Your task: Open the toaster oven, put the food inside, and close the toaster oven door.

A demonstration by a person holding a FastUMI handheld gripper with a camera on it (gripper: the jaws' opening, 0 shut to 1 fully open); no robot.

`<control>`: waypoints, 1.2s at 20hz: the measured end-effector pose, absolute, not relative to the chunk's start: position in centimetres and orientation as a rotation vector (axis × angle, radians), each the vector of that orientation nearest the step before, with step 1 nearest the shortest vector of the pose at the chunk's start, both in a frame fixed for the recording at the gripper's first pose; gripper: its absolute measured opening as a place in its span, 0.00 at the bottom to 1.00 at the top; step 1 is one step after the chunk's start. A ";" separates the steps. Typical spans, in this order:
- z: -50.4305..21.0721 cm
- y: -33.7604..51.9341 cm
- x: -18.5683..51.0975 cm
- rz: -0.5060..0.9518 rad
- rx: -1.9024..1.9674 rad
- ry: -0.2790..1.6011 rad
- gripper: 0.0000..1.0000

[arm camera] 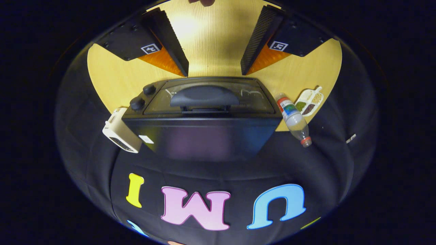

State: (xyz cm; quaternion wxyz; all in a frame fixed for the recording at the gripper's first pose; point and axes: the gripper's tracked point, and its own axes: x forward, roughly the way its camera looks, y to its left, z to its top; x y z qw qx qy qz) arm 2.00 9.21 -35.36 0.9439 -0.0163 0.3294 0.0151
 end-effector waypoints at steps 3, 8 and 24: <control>-31.7 8.9 1.6 0.063 -0.072 0.577 1.00; -24.2 7.4 0.4 0.103 -0.075 0.426 0.99; -4.3 -4.3 -1.4 0.087 -0.057 0.044 0.99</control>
